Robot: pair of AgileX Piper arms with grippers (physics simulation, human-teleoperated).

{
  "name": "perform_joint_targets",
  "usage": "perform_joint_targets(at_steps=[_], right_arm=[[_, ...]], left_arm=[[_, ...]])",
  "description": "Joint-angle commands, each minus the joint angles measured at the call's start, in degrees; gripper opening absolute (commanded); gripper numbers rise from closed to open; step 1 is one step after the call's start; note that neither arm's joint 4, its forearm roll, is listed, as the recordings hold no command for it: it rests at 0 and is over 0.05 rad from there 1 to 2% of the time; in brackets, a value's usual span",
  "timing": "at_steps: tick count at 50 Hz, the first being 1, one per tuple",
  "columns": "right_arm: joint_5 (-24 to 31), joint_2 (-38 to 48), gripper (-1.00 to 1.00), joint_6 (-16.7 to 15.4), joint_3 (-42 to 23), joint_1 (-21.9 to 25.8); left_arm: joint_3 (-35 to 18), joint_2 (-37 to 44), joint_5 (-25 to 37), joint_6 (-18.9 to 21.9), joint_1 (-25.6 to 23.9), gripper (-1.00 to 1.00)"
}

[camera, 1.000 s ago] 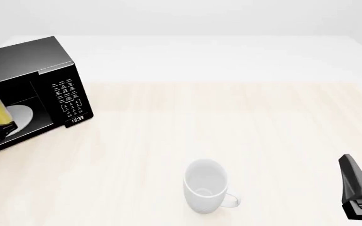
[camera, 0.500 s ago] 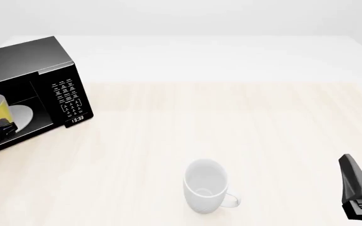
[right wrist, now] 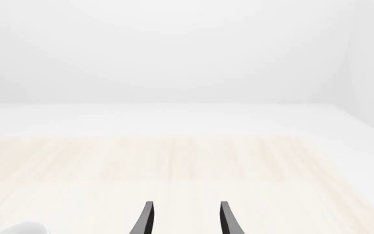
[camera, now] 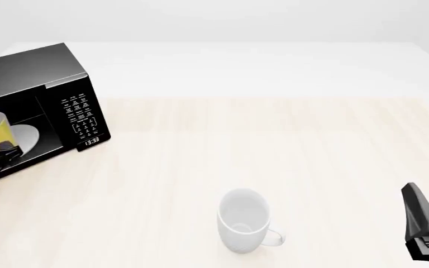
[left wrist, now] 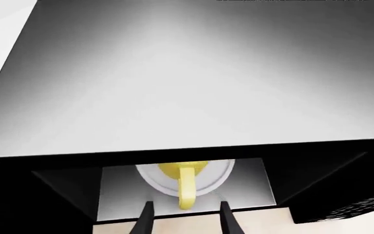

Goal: Put the yellow and white mug in the microwave and close it.

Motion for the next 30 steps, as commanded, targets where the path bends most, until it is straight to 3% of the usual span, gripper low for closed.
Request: perform_joint_targets(at_steps=[1, 6, 30], right_arm=[[0.0, 0.0, 1.0, 0.0, 0.0, 0.0], [0.0, 0.0, 1.0, 0.0, 0.0, 0.0], [0.0, 0.0, 1.0, 0.0, 0.0, 0.0]], left_arm=[[2.1, -3.0, 0.2, 0.2, -0.2, 1.0], [4.2, -5.6, -1.1, 1.6, -0.4, 1.0], [7.8, -13.8, 2.9, 1.1, -1.5, 1.0]])
